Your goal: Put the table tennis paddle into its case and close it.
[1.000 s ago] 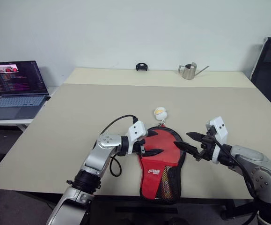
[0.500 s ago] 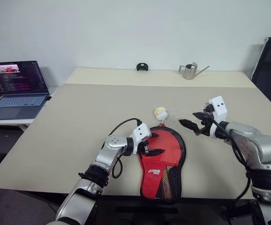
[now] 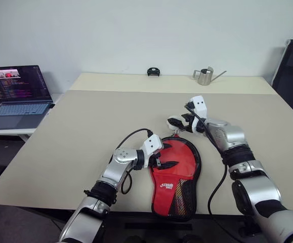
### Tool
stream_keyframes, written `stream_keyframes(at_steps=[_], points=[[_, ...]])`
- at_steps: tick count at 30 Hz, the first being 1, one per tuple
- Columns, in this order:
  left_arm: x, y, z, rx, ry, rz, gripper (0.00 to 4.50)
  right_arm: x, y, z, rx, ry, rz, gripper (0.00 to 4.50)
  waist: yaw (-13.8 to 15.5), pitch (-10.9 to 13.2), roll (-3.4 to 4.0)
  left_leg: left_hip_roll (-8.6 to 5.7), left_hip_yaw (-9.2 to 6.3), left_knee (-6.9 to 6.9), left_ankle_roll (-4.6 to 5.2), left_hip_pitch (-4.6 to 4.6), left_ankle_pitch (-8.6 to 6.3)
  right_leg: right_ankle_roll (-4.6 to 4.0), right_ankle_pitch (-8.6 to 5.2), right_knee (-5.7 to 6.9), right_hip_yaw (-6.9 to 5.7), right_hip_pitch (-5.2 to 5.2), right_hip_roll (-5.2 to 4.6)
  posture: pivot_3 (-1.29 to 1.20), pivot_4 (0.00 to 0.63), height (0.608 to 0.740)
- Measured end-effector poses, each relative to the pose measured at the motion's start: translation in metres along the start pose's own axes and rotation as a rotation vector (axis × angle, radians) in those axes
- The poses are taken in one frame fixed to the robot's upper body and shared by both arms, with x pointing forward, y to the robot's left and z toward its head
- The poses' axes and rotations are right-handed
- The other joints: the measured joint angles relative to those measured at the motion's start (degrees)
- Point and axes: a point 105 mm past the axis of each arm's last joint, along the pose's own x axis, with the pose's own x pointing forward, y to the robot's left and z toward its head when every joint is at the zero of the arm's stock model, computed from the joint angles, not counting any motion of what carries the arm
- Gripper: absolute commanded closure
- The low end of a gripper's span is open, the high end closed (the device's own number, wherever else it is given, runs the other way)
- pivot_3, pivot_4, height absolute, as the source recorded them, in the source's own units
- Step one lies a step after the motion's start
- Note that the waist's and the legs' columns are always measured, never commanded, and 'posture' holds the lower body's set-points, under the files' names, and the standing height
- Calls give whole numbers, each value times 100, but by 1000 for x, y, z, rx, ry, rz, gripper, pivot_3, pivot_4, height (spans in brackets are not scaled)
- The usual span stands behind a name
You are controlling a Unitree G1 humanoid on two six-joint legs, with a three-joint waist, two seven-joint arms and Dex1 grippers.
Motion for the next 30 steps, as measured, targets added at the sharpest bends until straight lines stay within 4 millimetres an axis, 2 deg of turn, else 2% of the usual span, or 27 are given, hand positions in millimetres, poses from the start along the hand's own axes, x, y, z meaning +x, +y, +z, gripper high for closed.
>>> stream_keyframes(at_steps=[4, 9, 16, 20, 25, 30], points=[[-2, 1, 0, 0, 9, 12, 631, 14, -6, -7, -34, 7, -73, 0, -34, 2, 3, 1, 0, -4, -1, 0, 1, -1, -1, 4, 2, -6, 0, 0, 150, 740], [-4, 0, 0, -2, 12, 23, 631, 22, -7, -14, -87, 7, -122, 0, -45, 2, 4, 1, 3, -7, -1, 0, 1, -1, -1, 3, 6, -8, -1, 0, 150, 740], [-11, -2, 0, 3, 25, 52, 631, 40, 21, -34, -147, 39, -116, 0, -66, 2, 6, 2, 12, -49, -14, 3, 8, -4, -1, 5, 15, -29, -2, 0, 150, 740], [-13, -3, 0, 0, 29, 66, 586, 41, 21, -29, -200, 32, -152, 897, -66, 2, 7, 2, 13, -57, -16, 4, 9, -7, -3, 4, 17, -35, -2, 0, 150, 740], [-15, -4, -1, -1, 34, 72, 586, 42, 19, -24, -249, 18, -191, 2741, -71, 3, 8, 4, 14, -63, -19, 4, 11, -15, -7, 5, 15, -39, -2, 0, 150, 740], [-13, -5, -1, 5, 34, 63, 586, 41, 17, -23, -274, 22, -203, 4241, -69, 3, 8, 4, 15, -63, -19, 4, 11, -15, -8, 5, 14, -38, -2, 0, 150, 740]])
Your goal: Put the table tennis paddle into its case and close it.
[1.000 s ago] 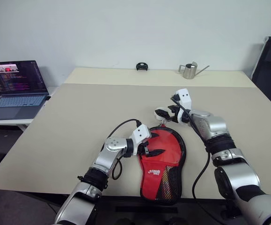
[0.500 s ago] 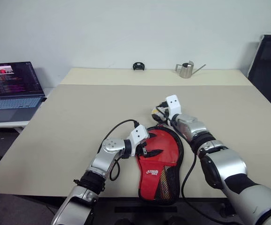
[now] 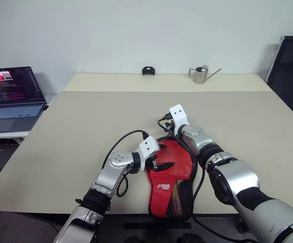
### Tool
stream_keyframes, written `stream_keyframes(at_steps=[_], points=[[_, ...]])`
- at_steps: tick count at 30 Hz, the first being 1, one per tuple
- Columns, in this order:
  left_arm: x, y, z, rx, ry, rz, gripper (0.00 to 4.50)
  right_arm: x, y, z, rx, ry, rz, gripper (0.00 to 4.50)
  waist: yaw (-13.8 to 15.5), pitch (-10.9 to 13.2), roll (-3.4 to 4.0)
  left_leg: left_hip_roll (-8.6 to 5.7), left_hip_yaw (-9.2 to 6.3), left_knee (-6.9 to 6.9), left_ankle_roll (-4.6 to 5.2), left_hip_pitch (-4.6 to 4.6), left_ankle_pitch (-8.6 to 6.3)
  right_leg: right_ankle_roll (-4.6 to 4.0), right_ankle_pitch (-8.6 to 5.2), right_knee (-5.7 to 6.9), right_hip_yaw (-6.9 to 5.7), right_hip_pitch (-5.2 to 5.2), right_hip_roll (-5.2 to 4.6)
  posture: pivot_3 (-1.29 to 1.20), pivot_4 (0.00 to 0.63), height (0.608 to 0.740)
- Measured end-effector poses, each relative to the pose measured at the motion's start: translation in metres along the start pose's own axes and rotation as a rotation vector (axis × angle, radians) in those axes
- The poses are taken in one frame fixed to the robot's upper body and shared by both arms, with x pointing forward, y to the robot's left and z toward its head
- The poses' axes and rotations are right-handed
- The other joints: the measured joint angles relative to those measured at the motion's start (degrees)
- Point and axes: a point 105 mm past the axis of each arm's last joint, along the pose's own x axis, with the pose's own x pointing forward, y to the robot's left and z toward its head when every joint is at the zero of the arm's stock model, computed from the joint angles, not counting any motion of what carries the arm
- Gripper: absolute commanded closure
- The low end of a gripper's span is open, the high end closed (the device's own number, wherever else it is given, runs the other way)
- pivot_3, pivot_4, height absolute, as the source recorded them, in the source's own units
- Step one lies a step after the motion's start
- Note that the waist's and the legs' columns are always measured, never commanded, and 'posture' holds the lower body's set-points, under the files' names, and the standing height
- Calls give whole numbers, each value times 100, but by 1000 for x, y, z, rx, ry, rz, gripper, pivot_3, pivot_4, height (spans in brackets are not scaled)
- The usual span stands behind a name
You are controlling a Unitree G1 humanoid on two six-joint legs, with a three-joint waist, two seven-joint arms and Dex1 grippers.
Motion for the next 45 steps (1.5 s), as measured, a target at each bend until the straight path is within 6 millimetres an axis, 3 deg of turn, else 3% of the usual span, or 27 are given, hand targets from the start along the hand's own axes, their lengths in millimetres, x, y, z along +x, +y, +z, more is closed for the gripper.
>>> stream_keyframes(at_steps=[1, 7, 13, 19, 24, 27, 35, 39, 45], points=[[1, 0, 0, 3, 0, -4, 586, 0, -1, 0, -2, 0, -4, 4474, 1, 0, 0, 0, 0, 0, 0, 0, 0, 0, 0, 0, -1, 0, 0, 0, 150, 740], [18, -2, 5, 54, -7, -73, 586, -4, -20, 0, 22, -8, -60, 4474, 42, -1, -2, -7, -1, 3, 0, 1, 0, 0, 0, -3, -6, 11, -7, 0, 150, 740], [26, -4, 4, 58, -24, -105, 586, -17, -59, 0, 70, -36, -143, 4474, 42, -6, 2, -8, -2, 3, 2, 3, 1, 0, 0, -3, -7, 15, -8, 0, 150, 740], [31, -5, 3, 52, -34, -114, 586, -31, -84, -17, 119, -14, -192, 4474, 96, -11, 7, -14, -12, 7, 11, 13, 4, 1, 0, -5, -16, 37, -13, 0, 150, 740], [35, -8, 3, 49, -43, -123, 586, -62, -101, -43, 160, 25, -224, 4474, 181, -16, 16, -15, -18, 4, 12, 10, 3, 2, -1, -12, -20, 40, -14, 0, 150, 740], [36, -10, 2, 47, -45, -130, 586, -94, -105, -56, 175, 54, -228, 4474, 216, -24, 27, -16, -20, 4, 13, 9, 3, 3, -1, -17, -21, 43, -13, 0, 150, 740], [39, -9, 2, 50, -47, -137, 586, -154, -106, -62, 208, 113, -245, 4474, 240, -33, 35, -22, -26, 5, 17, 20, 4, 6, -3, -19, -27, 57, -8, 0, 150, 740], [44, -11, 5, 57, -44, -161, 586, -189, -85, -73, 271, 164, -174, 4474, 299, -35, 35, -24, -40, 3, 20, 20, 2, 10, -5, -38, -39, 72, -8, 0, 150, 740], [47, -10, 5, 70, -29, -191, 586, -216, -68, -75, 333, 201, -90, 4474, 310, -38, 30, -28, -42, 2, 22, 28, 2, 14, -6, -40, -42, 81, -7, 0, 150, 740]])
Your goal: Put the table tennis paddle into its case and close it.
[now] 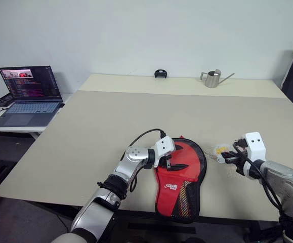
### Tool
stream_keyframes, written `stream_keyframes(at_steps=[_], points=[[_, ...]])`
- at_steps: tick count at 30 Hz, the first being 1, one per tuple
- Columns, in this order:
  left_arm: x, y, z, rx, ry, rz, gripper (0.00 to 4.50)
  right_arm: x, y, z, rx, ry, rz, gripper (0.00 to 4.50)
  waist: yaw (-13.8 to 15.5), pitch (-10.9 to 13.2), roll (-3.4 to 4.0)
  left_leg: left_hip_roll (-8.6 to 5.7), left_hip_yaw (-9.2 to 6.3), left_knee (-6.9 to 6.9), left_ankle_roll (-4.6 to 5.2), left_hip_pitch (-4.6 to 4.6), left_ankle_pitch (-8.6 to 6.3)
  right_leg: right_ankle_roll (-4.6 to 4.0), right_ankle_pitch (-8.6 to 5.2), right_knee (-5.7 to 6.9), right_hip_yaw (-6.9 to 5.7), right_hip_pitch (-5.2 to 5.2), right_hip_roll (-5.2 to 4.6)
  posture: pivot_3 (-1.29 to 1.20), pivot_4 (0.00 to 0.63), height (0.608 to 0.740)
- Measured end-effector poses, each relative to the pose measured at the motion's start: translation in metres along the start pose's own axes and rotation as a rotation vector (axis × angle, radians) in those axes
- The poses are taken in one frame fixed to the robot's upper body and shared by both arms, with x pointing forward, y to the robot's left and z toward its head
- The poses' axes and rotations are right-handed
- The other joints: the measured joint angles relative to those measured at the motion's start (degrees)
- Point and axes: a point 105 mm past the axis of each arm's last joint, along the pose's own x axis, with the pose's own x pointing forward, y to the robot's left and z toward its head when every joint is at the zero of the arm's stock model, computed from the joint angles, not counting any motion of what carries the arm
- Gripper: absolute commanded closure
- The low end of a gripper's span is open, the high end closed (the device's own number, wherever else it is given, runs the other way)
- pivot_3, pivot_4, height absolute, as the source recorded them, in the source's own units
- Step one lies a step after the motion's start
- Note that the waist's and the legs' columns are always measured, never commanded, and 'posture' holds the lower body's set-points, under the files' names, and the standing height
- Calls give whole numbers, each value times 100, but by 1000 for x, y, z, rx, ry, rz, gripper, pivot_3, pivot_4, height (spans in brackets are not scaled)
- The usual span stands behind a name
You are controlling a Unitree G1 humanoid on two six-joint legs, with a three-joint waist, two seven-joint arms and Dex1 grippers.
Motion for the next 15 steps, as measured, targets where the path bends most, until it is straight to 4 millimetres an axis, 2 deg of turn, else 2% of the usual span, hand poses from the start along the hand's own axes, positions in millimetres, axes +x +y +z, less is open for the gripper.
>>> stream_keyframes(at_steps=[7, 15], points=[[7, -2, 3, 19, 2, -41, 586, -38, 6, -35, 36, 149, 109, 4474, 30, -6, -10, -32, -17, 0, 16, -7, -9, 26, -15, -12, -9, 10, -11, 0, 150, 740], [12, -6, 5, 27, -5, -63, 586, -63, 24, -53, -8, 238, 252, 4474, 51, -22, -15, -44, -33, -3, 40, -14, -22, 50, -11, -70, -28, 37, -21, 0, 150, 740]])
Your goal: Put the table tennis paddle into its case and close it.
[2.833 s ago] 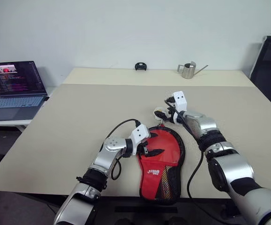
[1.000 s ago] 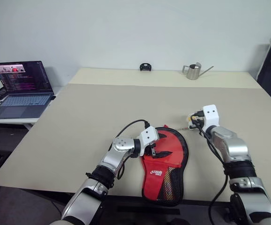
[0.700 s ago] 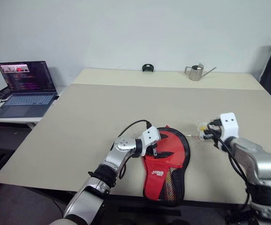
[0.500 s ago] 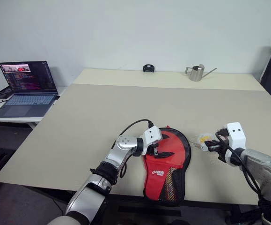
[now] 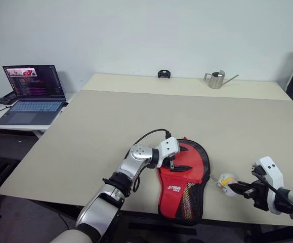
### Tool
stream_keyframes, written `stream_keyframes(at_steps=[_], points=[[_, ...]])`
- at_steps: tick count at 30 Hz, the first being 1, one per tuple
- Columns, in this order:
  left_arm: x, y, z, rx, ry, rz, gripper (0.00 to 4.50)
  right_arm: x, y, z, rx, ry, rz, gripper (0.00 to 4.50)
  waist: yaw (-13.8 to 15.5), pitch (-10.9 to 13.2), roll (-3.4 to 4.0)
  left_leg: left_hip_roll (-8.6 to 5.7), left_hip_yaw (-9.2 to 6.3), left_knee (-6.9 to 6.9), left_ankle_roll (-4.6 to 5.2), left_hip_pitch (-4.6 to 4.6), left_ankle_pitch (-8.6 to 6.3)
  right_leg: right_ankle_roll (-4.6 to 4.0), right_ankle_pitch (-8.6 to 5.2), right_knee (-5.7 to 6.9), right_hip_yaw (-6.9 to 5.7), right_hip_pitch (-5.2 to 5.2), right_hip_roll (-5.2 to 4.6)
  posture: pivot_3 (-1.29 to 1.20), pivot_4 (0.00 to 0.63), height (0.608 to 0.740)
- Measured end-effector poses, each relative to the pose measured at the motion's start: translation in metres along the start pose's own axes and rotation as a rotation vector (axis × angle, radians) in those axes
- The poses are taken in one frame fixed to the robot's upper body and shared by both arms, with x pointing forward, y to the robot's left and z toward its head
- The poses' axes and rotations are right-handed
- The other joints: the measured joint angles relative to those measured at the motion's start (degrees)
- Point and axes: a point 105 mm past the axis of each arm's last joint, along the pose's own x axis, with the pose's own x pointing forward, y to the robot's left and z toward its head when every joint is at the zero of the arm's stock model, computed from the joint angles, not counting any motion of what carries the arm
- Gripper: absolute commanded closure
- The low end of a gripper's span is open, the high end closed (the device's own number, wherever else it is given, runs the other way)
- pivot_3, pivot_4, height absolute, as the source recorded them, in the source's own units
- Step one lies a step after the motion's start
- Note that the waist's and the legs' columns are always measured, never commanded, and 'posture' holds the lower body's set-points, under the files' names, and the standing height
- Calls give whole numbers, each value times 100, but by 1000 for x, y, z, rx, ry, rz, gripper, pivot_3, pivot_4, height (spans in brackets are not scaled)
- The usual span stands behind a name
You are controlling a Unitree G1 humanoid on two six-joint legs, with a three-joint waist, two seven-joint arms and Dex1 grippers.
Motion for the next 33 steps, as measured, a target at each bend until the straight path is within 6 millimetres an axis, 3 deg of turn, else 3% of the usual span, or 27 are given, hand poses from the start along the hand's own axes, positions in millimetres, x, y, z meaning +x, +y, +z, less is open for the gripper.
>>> stream_keyframes(at_steps=[7, 15, 22, 33], points=[[5, -4, 2, 0, -8, -21, 586, -16, 21, -14, -92, 62, 139, 4474, 42, 0, -6, -11, -16, 1, 29, 5, -20, 20, -11, -49, -22, 43, -14, 0, 150, 740], [11, -8, 5, 9, -14, -42, 586, -25, 33, -27, -173, 116, 203, 4474, 120, -3, -6, -16, -52, 0, 32, 5, -33, 33, -17, -96, -68, 79, -24, 0, 150, 740], [11, -8, 3, 12, -7, -40, 586, -27, 67, -58, -175, 222, 373, 4474, 116, -4, -16, -16, -64, 3, 32, 8, -33, 33, -19, -95, -84, 89, -26, 0, 150, 740], [12, -8, 2, 18, 5, -38, 586, -32, 99, -69, -234, 257, 537, 4474, 112, -26, -39, -13, -75, 3, 31, 19, -33, 34, -19, -95, -95, 104, -26, 0, 150, 740]])
